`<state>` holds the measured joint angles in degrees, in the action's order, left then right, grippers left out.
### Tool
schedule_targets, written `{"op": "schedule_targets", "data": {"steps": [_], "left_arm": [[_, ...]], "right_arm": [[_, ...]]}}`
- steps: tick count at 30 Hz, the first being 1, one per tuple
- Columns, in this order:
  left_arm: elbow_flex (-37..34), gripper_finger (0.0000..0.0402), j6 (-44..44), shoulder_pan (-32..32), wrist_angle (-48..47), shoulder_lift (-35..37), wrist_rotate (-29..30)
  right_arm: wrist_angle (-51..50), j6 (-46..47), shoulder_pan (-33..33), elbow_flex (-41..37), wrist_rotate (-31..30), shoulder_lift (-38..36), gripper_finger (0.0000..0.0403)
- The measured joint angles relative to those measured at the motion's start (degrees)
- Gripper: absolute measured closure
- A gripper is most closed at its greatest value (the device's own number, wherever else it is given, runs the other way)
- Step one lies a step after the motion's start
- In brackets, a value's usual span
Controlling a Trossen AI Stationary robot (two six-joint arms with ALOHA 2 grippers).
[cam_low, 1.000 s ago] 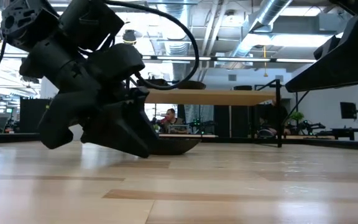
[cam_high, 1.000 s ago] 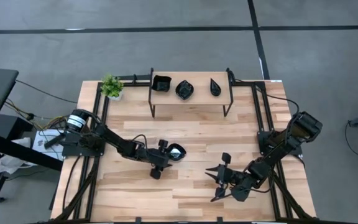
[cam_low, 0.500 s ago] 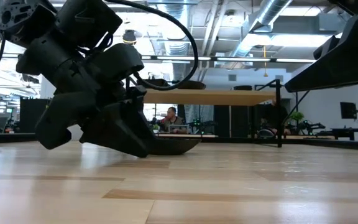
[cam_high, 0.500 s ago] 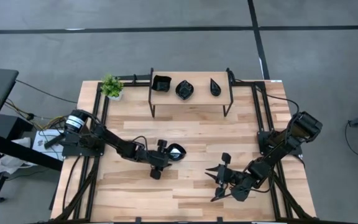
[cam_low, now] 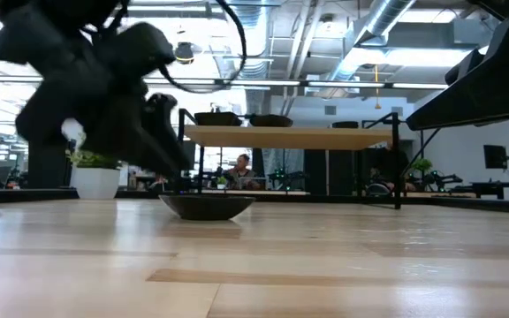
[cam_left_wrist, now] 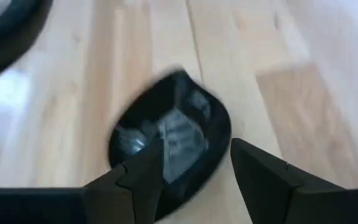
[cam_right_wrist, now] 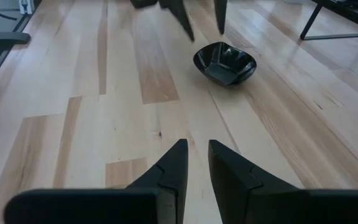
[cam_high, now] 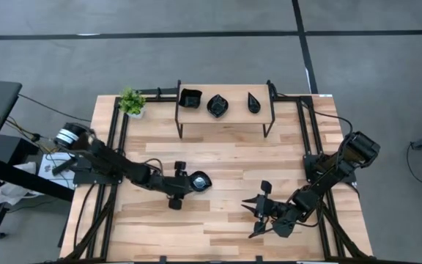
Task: Pick & Place Mini shaped plates
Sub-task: Stack the black leaf shaped plate on top of the black leaf shaped plate on the shelf
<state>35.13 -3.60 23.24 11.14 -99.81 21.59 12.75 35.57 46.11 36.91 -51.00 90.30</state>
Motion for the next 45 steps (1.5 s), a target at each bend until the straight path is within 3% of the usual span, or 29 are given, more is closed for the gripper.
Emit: {"op": "schedule_targets", "data": {"steps": [4,10,13,15,19,24,29,35,45], "left_arm": [[-1.8,0.0211,6.6,-0.4,-0.1,6.0,1.4],[-5.1,0.0214,31.3,-1.3,-5.0,11.9,6.8],[-6.3,0.0226,42.4,-2.0,-10.8,12.0,5.9],[-7.4,0.0238,45.3,-2.1,-11.9,11.5,2.4],[-8.3,0.0263,45.5,-0.6,-11.4,11.6,-3.8],[-8.6,0.0283,44.1,0.1,-10.2,10.1,-4.1],[-8.6,0.0298,42.5,-1.9,-3.1,4.9,-6.7],[-7.3,0.0309,41.3,-3.1,1.9,-0.3,-6.4],[-5.1,0.0309,30.1,-10.3,1.7,-1.1,-5.3]], "right_arm": [[0.0,0.0,0.0,0.0,0.0,0.0,0.0343],[0.2,0.0,0.0,0.0,0.0,0.0,0.0343],[0.2,0.0,0.0,0.0,0.0,0.0,0.0343],[0.2,0.0,0.0,0.0,0.1,0.0,0.0343],[0.2,0.0,0.0,0.0,0.1,0.0,0.0343],[0.2,0.0,0.0,0.0,0.1,0.0,0.0343],[0.6,0.0,0.0,0.0,0.1,0.0,0.0343],[0.6,-0.1,-0.1,0.0,0.1,0.0,0.0343],[0.3,-0.1,-0.1,0.0,0.1,0.0,0.0343]]}}
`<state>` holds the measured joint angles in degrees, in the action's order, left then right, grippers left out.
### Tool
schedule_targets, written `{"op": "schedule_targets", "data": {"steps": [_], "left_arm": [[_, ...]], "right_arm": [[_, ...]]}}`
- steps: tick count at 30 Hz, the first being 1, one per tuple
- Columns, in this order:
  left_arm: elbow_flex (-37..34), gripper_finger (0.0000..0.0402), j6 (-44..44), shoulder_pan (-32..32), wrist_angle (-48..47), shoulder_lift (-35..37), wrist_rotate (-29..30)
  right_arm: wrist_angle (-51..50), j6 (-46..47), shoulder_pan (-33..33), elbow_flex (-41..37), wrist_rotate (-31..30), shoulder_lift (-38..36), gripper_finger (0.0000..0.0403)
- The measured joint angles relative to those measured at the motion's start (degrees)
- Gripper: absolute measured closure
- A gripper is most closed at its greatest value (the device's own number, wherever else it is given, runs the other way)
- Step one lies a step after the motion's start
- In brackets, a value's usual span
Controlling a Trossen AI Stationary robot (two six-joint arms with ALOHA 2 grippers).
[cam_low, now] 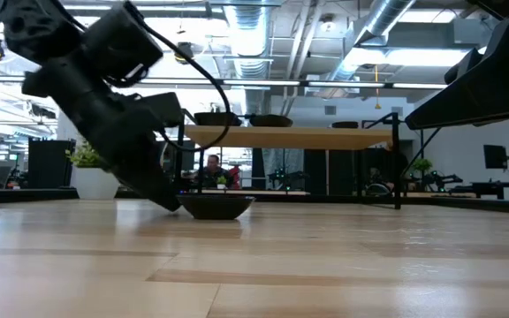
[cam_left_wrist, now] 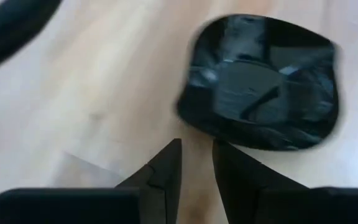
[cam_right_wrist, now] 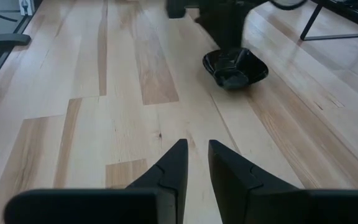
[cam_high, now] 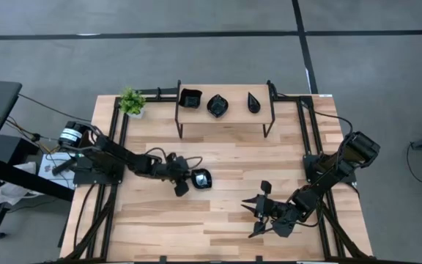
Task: Pick & Place Mini shaped plates
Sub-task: Stack the black leaf shaped plate on top of the black leaf shaped plate on the shelf
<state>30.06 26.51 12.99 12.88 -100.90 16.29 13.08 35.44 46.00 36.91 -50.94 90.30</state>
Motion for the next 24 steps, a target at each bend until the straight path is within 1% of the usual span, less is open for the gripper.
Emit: {"op": "schedule_targets", "data": {"steps": [6,9,12,14,17,22,24], "left_arm": [[0.0,0.0309,-6.7,-6.8,1.2,0.0,0.2],[0.0,0.0309,-10.9,-9.4,4.7,0.0,0.2],[0.0,0.0309,-17.3,-10.4,8.7,0.0,0.2],[0.1,0.0309,-21.2,-10.5,10.5,0.0,0.2],[0.6,0.0309,-22.2,-10.3,10.3,0.1,0.2],[0.8,0.0309,-20.0,-6.7,4.1,2.6,0.4],[0.8,0.0309,-20.0,-4.7,0.8,5.2,3.1]], "right_arm": [[-0.2,0.0,0.0,0.0,0.0,0.0,0.0343],[-0.2,0.0,0.0,0.0,0.0,0.0,0.0343],[-0.2,0.0,0.0,0.0,0.0,0.0,0.0343],[-0.2,0.0,0.0,0.0,0.0,0.0,0.0343],[-0.2,0.0,0.0,0.0,0.0,0.0,0.0343],[-0.2,0.0,0.0,0.0,0.0,0.0,0.0343],[-0.4,0.0,0.0,0.0,0.0,0.0,0.0343]]}}
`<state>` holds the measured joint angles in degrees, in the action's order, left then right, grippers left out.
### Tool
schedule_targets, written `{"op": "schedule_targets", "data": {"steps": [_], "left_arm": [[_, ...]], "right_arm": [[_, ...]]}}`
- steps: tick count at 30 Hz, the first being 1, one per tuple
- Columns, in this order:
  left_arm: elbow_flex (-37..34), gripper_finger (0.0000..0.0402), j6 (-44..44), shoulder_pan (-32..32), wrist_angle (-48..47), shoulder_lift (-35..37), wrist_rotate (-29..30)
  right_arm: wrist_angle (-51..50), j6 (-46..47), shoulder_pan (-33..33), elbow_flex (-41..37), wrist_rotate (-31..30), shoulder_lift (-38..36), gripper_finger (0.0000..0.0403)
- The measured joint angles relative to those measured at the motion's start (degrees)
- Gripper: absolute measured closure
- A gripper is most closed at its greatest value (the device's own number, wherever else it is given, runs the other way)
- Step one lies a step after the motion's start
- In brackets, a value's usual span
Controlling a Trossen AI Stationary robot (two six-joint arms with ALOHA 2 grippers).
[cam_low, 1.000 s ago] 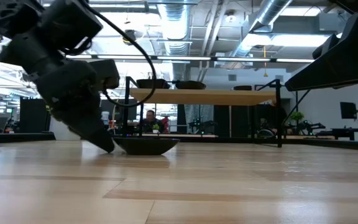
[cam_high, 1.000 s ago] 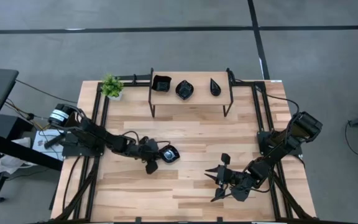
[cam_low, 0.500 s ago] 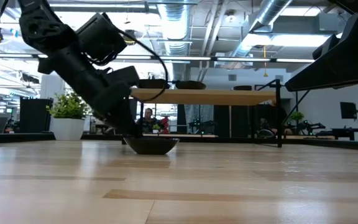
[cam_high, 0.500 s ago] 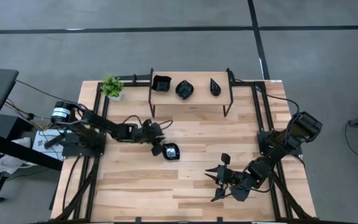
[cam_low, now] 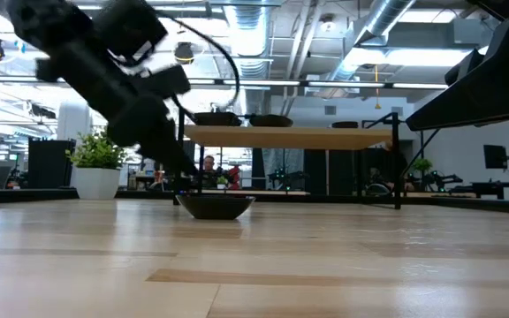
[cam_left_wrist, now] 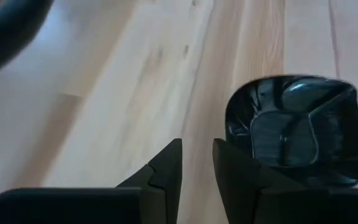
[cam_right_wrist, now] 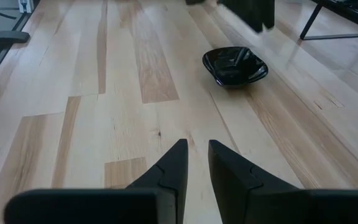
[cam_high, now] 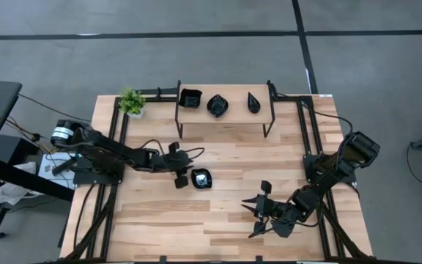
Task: Pick & Place Mini shaped plates
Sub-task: Stack the black leaf shaped plate on top of the black leaf shaped plate on the shelf
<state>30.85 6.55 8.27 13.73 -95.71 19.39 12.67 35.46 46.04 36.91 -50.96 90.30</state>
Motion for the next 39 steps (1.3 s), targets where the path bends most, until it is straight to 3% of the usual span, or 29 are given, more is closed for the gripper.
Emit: {"op": "schedule_targets", "data": {"steps": [5,12,21,31,39], "left_arm": [[0.0,0.0309,0.1,5.7,-6.3,9.2,8.6],[-2.0,0.0309,12.5,13.2,-12.0,14.8,7.2],[-4.7,0.0309,32.2,20.4,-11.4,11.0,5.3],[-4.4,0.0309,34.9,19.0,-0.2,0.5,0.2],[-4.1,0.0309,35.8,15.6,1.3,-1.6,0.2]], "right_arm": [[-0.2,0.0,0.0,0.0,0.0,0.0,0.0343],[-0.1,0.1,0.0,0.0,0.0,0.0,0.0343],[-0.1,0.1,-0.1,0.0,0.0,0.0,0.0343],[-0.1,0.1,-0.6,0.0,0.0,0.0,0.0343],[-0.2,0.1,-0.6,0.0,0.0,0.0,0.0343]]}}
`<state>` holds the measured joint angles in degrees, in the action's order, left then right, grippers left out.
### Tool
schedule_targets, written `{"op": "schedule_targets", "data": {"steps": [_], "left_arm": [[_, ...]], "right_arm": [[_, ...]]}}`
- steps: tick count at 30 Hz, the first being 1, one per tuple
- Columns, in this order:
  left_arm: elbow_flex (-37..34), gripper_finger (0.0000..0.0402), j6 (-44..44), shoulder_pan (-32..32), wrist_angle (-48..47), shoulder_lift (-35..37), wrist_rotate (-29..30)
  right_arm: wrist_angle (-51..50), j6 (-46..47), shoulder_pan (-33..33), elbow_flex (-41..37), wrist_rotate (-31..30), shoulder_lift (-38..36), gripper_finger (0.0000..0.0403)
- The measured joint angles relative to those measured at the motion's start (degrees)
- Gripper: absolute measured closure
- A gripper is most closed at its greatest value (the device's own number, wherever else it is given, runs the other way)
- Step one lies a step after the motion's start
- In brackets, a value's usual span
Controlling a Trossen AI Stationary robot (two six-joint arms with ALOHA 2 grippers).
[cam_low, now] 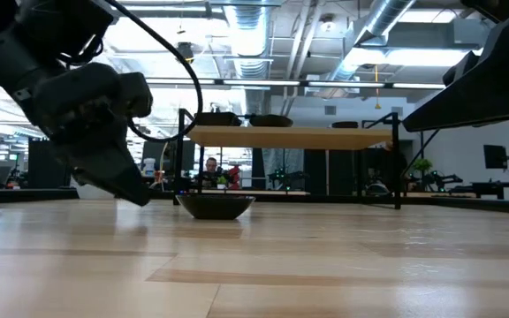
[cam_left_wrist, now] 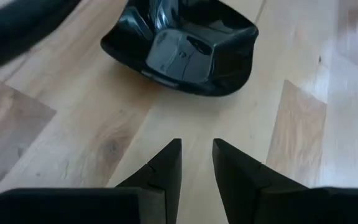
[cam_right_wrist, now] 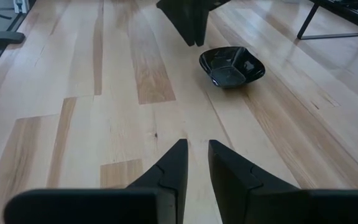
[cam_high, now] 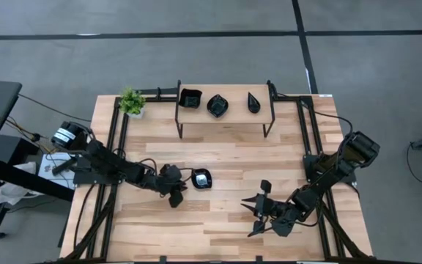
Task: Pick & Place Mini shaped plates
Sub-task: Stack the black leaf shaped plate on top of the black leaf shaped plate on the shelf
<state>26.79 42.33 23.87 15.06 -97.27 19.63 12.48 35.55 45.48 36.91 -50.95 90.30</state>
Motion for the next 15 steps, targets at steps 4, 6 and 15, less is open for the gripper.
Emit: {"op": "schedule_targets", "data": {"steps": [4,6,15], "left_arm": [[0.0,0.0309,0.0,-0.3,0.8,0.0,-0.5],[0.0,0.0309,0.0,-0.3,1.3,0.0,-1.1],[0.0,0.0309,0.0,-0.1,2.6,0.0,-1.7]], "right_arm": [[0.0,0.0,0.0,0.0,0.0,0.0,0.0343],[0.0,0.0,0.0,0.0,0.0,0.0,0.0343],[0.0,0.0,0.0,0.0,0.1,0.0,0.0343]]}}
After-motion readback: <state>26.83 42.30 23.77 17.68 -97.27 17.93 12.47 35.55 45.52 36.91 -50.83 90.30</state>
